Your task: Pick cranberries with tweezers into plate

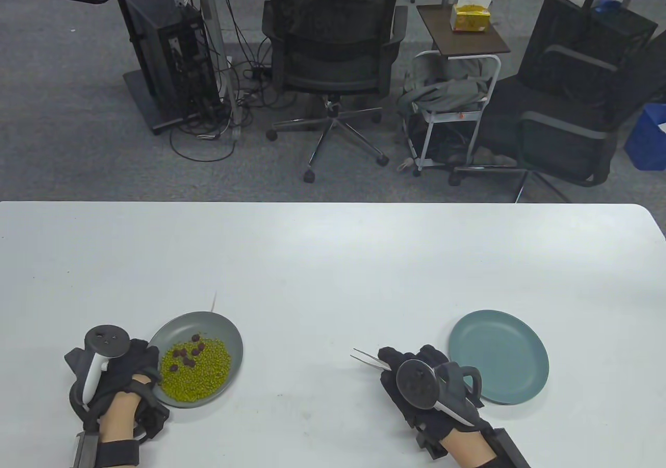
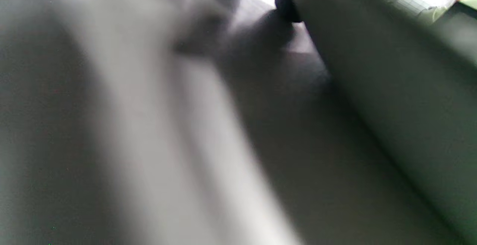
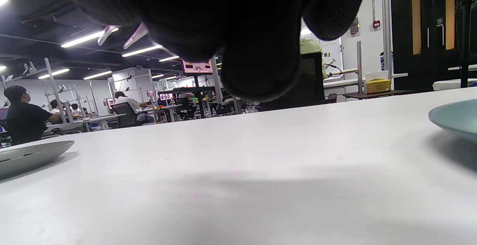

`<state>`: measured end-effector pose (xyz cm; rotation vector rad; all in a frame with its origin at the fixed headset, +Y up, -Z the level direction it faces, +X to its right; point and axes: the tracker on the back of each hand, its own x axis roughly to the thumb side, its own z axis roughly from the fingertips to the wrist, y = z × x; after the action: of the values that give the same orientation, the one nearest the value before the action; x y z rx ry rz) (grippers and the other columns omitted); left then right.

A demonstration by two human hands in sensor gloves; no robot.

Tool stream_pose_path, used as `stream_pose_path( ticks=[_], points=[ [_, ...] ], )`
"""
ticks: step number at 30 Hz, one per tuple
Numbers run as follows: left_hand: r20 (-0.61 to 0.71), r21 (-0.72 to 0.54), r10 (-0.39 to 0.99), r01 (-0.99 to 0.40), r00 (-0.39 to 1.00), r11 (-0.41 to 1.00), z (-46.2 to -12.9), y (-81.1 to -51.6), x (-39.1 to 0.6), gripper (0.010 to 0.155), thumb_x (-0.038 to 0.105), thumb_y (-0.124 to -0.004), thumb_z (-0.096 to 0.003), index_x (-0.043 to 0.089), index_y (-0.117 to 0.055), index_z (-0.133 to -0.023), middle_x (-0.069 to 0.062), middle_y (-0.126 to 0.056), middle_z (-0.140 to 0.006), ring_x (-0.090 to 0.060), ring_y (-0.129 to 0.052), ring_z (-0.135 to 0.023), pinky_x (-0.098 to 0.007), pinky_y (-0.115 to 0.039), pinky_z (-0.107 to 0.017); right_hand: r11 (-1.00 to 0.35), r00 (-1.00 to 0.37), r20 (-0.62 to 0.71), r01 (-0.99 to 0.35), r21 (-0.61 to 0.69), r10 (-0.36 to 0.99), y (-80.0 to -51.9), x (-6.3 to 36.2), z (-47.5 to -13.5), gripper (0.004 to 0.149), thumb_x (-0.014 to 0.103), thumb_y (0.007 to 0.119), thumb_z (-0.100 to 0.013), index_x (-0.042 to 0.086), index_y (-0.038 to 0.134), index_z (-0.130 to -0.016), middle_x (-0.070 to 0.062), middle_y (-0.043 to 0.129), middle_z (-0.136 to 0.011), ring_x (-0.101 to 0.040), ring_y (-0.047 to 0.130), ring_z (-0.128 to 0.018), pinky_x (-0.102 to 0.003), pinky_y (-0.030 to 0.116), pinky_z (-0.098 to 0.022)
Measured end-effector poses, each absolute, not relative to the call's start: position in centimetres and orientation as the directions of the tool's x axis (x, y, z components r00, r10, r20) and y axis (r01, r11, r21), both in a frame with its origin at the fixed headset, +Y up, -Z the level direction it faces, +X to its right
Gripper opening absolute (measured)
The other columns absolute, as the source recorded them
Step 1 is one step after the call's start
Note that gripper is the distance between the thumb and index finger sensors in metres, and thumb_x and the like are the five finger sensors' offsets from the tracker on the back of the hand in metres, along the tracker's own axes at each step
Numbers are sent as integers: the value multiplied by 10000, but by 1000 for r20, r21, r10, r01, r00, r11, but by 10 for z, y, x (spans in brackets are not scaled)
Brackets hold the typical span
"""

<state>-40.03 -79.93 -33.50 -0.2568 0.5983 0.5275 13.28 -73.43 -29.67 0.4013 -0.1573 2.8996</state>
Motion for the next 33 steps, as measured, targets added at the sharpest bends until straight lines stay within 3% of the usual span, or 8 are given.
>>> stream_pose_path(
  ticks=[5, 10, 14, 20, 22, 27, 29, 33],
  points=[
    [-578, -63, 421, -553, 699, 831, -337, -793, -403, 446, 493, -690, -471, 259, -664, -850, -21, -469, -1064, -333, -384, -1035, -533, -385, -768, -974, -943, 274, -217, -68, 191, -735, 134, -297, 546, 533, 658, -369, 333, 637, -877, 166, 862, -557, -106, 938, -574, -473, 570, -728],
    [-558, 42, 507, -588, 657, 808, -331, -775, -407, 417, 507, -704, -462, 275, -710, -808, -8, -895, -816, -247, -875, -824, -481, -780, -595, -974, -943, 274, -217, -65, 191, -735, 134, -300, 546, 533, 660, -369, 332, 640, -876, 165, 863, -555, -106, 939, -572, -472, 572, -727],
    [-546, 71, 581, -658, 603, 750, -330, -774, -407, 443, 506, -683, -462, 241, -659, -817, 64, -1003, -605, -165, -1062, -628, -415, -925, -447, -972, -941, 272, -226, -65, 200, -733, 136, -299, 545, 534, 662, -369, 332, 643, -875, 166, 864, -553, -107, 940, -571, -473, 572, -727],
    [-473, 73, 788, -874, 393, 480, -329, -790, -390, 493, 505, -596, -495, 250, -515, -909, 29, -892, -697, -167, -1153, -442, -372, -978, -328, -971, -946, 254, -229, -75, 203, -733, 138, -301, 541, 531, 668, -368, 332, 649, -871, 167, 865, -550, -105, 941, -569, -472, 573, -728],
    [-414, 49, 876, -955, 246, 292, -332, -793, -372, 517, 516, -578, -501, 254, -486, -937, 11, -853, -735, -158, -1141, -398, -371, -967, -316, -966, -946, 243, -243, -90, 216, -730, 143, -302, 540, 529, 672, -367, 332, 653, -869, 166, 867, -549, -105, 941, -568, -472, 574, -727],
    [-320, -171, 944, -976, -75, -136, -327, -784, -294, 576, 499, -556, -531, 240, -364, -1008, 21, -760, -816, -171, -1089, -481, -380, -926, -376, -939, -939, 224, -301, -169, 261, -716, 156, -302, 532, 532, 689, -363, 339, 671, -858, 167, 874, -538, -101, 946, -558, -469, 577, -728],
    [-296, -246, 950, -952, -105, -182, -320, -777, -264, 593, 494, -551, -535, 246, -320, -1022, 11, -710, -858, -205, -1050, -539, -404, -887, -419, -924, -936, 223, -319, -211, 272, -710, 161, -301, 529, 534, 697, -361, 340, 682, -853, 167, 877, -533, -98, 949, -552, -467, 579, -727],
    [-249, -298, 968, -951, -1, -77, -304, -775, -223, 593, 499, -561, -531, 241, -364, -1027, 12, -750, -828, -189, -1067, -485, -392, -903, -380, -898, -931, 220, -346, -272, 292, -699, 171, -298, 523, 536, 706, -359, 345, 694, -846, 168, 880, -527, -96, 950, -550, -465, 581, -728]
  ],
)
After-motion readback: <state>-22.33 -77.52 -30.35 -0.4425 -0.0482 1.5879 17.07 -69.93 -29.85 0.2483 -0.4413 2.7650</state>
